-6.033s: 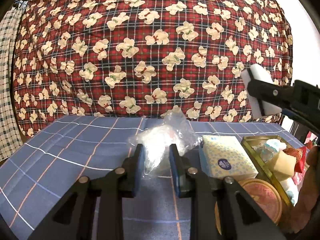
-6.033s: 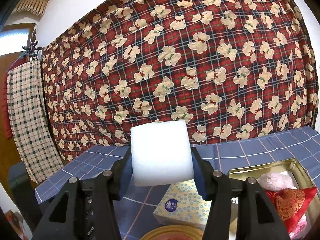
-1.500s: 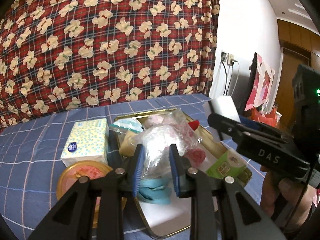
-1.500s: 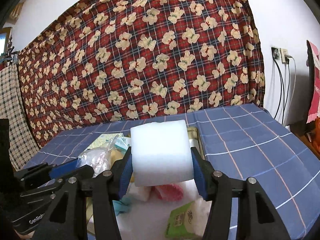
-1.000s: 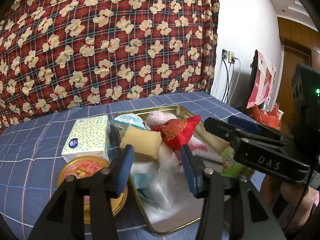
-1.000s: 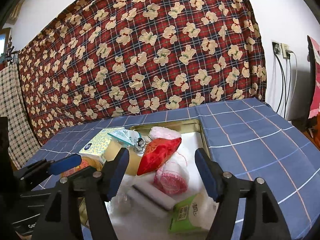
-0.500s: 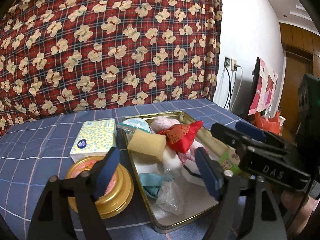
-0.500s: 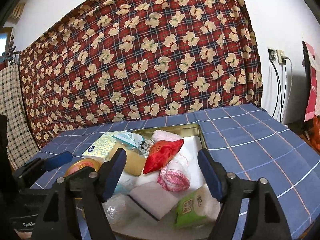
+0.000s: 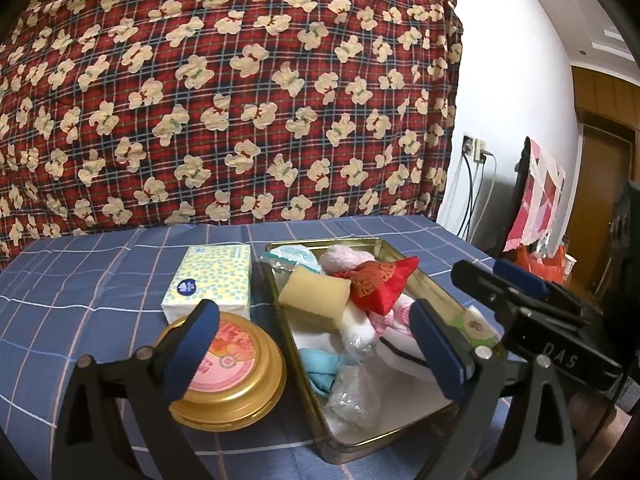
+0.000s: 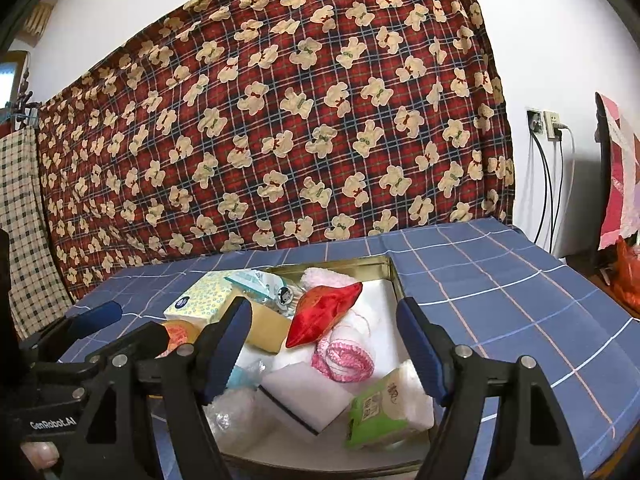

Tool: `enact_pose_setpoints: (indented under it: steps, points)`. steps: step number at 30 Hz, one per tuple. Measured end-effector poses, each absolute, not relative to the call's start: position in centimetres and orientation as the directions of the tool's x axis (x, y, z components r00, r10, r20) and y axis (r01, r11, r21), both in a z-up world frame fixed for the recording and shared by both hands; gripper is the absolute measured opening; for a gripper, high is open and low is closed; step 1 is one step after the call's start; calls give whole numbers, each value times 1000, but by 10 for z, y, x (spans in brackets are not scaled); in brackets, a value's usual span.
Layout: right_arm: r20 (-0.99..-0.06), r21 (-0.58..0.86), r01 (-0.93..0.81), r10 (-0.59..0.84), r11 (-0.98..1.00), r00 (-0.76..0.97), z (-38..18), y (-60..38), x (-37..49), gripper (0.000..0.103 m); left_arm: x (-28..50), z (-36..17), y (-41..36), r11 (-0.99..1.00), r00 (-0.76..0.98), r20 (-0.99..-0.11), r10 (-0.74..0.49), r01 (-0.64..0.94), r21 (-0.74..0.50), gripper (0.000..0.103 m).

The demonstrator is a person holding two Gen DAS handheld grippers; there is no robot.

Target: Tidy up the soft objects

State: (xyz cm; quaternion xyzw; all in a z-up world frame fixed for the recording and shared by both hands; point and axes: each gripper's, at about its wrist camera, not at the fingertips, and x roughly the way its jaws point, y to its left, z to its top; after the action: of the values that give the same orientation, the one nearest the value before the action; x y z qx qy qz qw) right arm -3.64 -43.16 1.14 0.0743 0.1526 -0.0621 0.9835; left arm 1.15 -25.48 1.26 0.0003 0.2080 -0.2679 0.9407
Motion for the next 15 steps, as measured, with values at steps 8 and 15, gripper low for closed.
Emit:
enact_pose_setpoints:
  steps: [8,15]
  points:
    - [-304,127,144,-100,981,947,11,-428,-38,77,9,15,-249,861,781,-375,-499,496,-112,99]
    - [-291,129,146,-103,981,951,13,-427,-42,77,8,16,-247,865,786,-373,-493,491,-109,102]
